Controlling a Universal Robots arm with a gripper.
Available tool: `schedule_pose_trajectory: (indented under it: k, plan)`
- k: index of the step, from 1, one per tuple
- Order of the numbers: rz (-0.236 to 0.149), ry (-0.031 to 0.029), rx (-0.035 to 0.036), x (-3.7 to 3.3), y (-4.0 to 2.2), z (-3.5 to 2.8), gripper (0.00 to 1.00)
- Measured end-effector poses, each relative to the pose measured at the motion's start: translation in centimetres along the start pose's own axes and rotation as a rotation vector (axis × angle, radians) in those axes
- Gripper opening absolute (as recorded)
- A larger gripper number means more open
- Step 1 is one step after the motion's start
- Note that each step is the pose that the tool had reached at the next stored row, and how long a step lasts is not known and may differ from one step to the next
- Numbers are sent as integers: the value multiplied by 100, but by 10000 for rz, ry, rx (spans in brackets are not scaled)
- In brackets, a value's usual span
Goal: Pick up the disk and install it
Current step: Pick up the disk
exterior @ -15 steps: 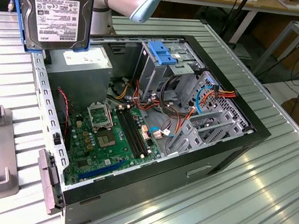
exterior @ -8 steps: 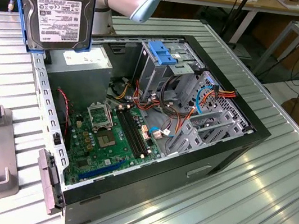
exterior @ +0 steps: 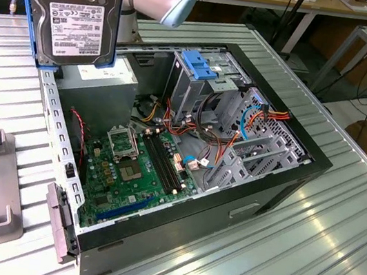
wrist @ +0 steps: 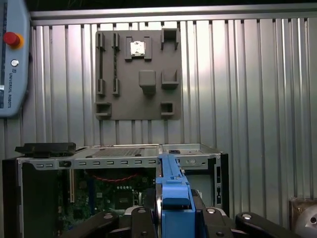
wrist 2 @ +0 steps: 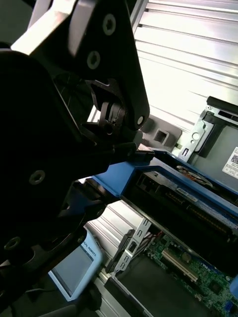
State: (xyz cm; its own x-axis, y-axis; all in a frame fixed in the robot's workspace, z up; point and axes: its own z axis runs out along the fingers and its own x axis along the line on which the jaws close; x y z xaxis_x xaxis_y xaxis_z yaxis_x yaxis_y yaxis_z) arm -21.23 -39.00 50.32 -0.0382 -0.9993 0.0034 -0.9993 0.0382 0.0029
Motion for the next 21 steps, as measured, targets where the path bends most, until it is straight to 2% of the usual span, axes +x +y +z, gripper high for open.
schedule_pose_trajectory:
  k: [1,4,6,8,14,16,21]
  plan:
    - [1,4,0,10,-26,1,37]
    - [2,17,0,25,-266,11,37]
    - [0,19,1,23,-351,15,37]
    - [1,24,1,19,-491,20,37]
    - [1,31,2,11,-788,33,37]
    - [1,31,1,8,-872,35,37]
    - [1,31,1,7,-888,34,37]
